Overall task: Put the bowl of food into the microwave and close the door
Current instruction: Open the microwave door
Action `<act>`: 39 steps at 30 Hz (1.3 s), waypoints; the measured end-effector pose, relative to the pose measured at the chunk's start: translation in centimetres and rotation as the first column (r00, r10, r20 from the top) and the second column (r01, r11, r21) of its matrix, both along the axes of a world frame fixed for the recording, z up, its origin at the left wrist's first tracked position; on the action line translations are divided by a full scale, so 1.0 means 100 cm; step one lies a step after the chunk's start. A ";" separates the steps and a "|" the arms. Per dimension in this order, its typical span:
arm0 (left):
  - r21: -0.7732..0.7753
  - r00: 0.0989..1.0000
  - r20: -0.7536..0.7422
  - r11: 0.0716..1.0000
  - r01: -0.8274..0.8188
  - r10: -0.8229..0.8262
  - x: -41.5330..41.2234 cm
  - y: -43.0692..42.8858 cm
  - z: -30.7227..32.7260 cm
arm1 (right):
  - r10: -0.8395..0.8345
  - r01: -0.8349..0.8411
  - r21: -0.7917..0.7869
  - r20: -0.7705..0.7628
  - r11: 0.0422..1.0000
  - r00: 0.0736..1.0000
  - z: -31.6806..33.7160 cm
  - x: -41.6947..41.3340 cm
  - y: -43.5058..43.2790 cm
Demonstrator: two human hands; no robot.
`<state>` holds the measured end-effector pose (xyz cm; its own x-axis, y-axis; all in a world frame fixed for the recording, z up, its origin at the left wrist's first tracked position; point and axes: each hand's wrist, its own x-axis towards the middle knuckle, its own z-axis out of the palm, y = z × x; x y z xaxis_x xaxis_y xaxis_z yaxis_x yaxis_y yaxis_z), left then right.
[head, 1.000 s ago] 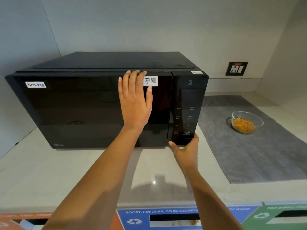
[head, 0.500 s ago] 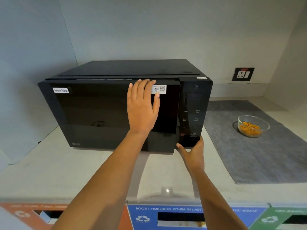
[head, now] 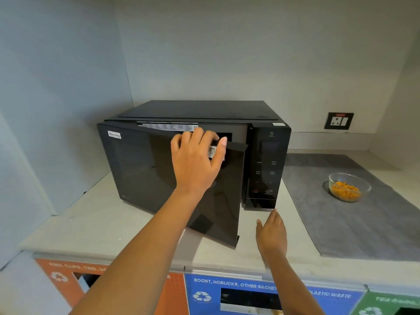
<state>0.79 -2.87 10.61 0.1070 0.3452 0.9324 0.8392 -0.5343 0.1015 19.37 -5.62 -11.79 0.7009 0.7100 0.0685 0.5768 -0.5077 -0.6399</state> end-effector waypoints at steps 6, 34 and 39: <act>-0.087 1.000 -0.016 0.996 0.008 -0.009 -0.020 -0.041 0.029 | 0.086 -0.079 -0.066 0.100 0.995 0.991 0.002 -0.002 -0.005; -0.448 0.525 -0.706 0.275 -0.851 0.475 -0.170 -0.024 0.067 | 0.182 -0.162 -0.133 0.156 0.978 0.971 0.005 -0.002 -0.011; -0.364 0.434 -0.726 0.236 -0.901 0.534 -0.181 -0.010 0.053 | 0.177 -0.148 -0.170 0.164 0.974 0.971 0.003 0.000 -0.008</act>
